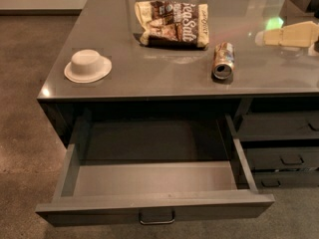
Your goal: Place orange can into top drawer
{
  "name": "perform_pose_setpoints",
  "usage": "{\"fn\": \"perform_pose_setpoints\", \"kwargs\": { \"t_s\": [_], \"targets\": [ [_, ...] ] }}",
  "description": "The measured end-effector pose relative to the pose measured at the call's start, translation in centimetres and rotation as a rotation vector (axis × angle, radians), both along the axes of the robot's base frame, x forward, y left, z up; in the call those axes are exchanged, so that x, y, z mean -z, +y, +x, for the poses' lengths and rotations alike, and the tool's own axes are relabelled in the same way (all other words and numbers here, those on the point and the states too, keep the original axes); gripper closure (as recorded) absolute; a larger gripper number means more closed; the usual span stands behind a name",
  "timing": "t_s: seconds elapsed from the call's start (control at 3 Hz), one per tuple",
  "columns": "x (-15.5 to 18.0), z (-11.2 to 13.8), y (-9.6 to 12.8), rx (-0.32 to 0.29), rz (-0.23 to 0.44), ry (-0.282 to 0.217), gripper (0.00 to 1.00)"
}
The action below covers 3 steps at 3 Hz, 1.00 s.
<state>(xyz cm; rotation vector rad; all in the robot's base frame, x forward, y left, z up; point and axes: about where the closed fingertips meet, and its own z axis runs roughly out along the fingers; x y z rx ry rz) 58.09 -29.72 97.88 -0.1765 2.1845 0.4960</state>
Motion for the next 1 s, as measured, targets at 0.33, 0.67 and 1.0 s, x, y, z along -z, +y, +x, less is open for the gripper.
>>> {"fn": "perform_pose_setpoints", "kwargs": {
  "t_s": [0.33, 0.67, 1.0],
  "targets": [
    [-0.5, 2.1, 1.0, 0.019, -0.023, -0.016, 0.0],
    [-1.7, 4.3, 6.5, 0.06, -0.078, -0.011, 0.0],
    [-1.7, 4.3, 6.5, 0.06, -0.078, -0.011, 0.0]
  ]
}}
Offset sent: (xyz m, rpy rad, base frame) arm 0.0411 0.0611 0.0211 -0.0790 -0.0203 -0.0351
